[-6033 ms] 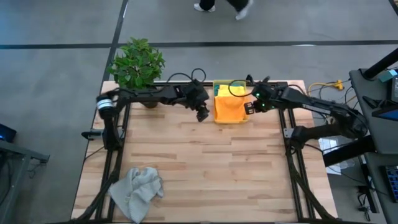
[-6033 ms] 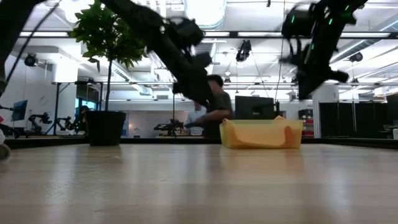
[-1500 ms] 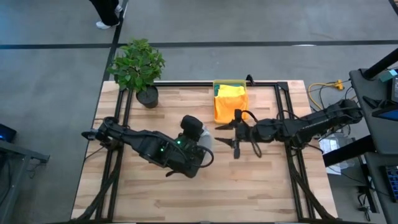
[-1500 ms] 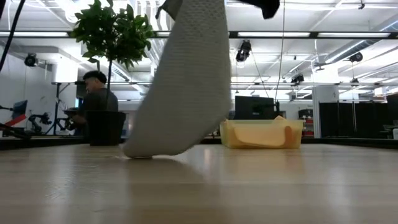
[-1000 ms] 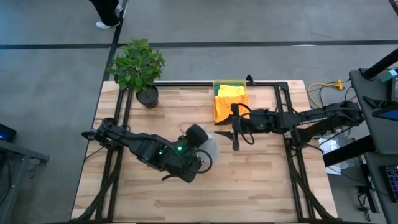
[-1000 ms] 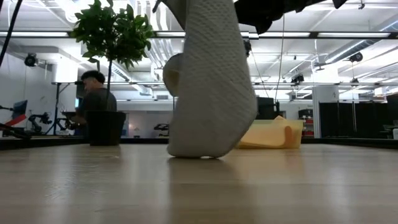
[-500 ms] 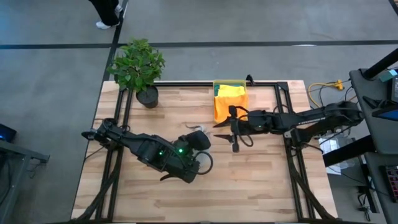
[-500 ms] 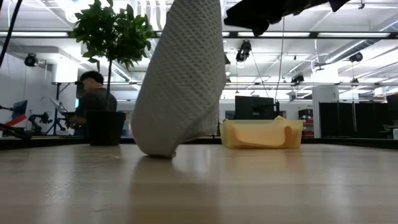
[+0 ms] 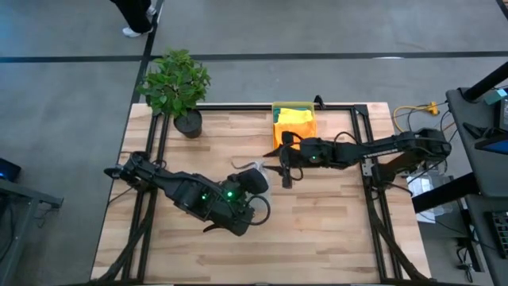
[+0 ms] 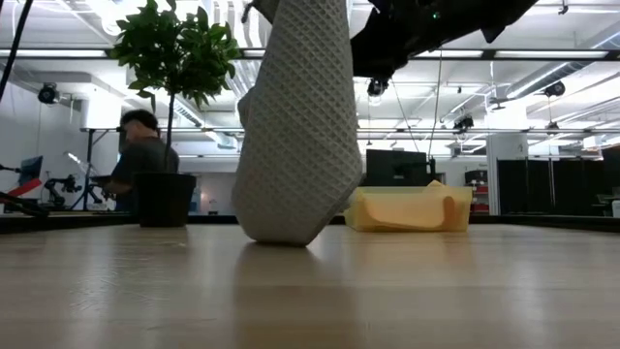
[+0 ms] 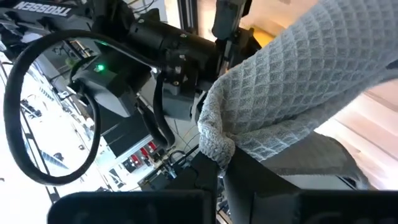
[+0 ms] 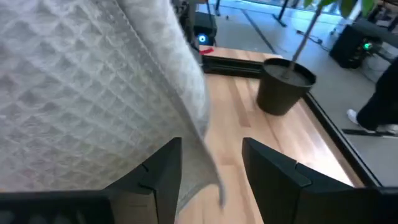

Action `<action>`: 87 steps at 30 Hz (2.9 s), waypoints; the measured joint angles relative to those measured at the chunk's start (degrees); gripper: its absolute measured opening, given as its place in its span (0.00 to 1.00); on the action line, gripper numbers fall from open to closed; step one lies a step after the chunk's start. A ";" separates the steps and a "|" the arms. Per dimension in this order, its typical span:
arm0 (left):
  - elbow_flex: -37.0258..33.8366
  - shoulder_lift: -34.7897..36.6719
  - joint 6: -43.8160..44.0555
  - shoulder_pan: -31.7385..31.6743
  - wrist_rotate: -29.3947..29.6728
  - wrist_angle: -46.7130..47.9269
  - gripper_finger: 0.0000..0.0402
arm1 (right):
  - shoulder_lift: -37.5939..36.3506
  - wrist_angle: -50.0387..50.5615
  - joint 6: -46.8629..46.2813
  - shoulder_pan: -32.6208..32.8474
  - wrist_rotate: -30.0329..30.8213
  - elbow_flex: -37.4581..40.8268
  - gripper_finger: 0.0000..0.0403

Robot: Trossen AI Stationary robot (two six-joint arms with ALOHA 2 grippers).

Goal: Fold microfiber towels
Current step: Fold the gray microfiber towel

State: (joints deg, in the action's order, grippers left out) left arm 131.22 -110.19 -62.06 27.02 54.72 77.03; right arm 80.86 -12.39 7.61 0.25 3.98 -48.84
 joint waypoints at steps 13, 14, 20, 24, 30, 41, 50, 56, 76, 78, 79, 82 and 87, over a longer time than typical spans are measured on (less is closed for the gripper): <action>0.00 0.09 0.13 0.03 0.00 -0.06 0.00 | 1.86 1.49 2.23 -1.61 -8.00 -0.38 0.29; 0.00 0.12 0.13 0.03 0.00 -0.06 0.00 | 1.92 1.99 1.60 -1.79 -8.02 -0.52 0.27; -0.02 0.48 0.18 -0.01 -0.02 -0.05 0.00 | 0.26 5.49 0.43 -2.07 -8.02 -0.61 0.04; -0.06 0.48 0.71 -0.01 -0.02 -0.03 0.00 | -2.69 9.02 -0.40 -2.00 -7.47 -0.61 0.02; -0.11 0.50 12.72 -0.12 0.00 0.40 0.00 | -11.91 21.42 -1.49 -0.15 -0.22 -0.61 0.02; -0.36 0.50 42.77 -3.20 -8.53 9.14 0.00 | -29.24 42.47 -9.23 7.38 11.90 -1.87 0.02; -1.62 0.50 60.03 -10.12 -27.66 11.50 0.00 | -25.55 55.63 -9.79 11.55 15.60 -14.42 0.02; -6.01 0.59 66.20 -14.97 -44.15 11.26 0.00 | -18.79 62.69 -9.15 12.34 15.53 -22.75 0.02; -25.88 6.08 67.19 -17.20 -40.97 5.31 0.00 | -12.72 66.42 -16.37 19.50 27.00 -25.17 0.02; -25.86 8.65 66.43 -17.86 -37.55 4.72 0.00 | -13.05 66.28 -15.17 19.47 28.41 -27.07 0.02; -25.86 10.10 65.88 -18.42 -37.46 4.35 0.00 | -13.09 66.17 -14.85 19.23 28.46 -28.01 0.02; -25.78 13.45 64.27 -19.97 -36.45 3.99 0.00 | -12.45 65.32 -15.45 18.83 26.18 -29.98 0.02; -25.28 17.47 59.51 -21.16 -34.65 3.01 0.00 | -12.33 56.41 -21.12 18.84 22.01 -28.37 0.02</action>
State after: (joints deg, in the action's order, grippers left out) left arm 105.93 -92.73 -2.55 5.85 20.07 80.03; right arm 68.53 44.02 -13.51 19.09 26.00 -77.21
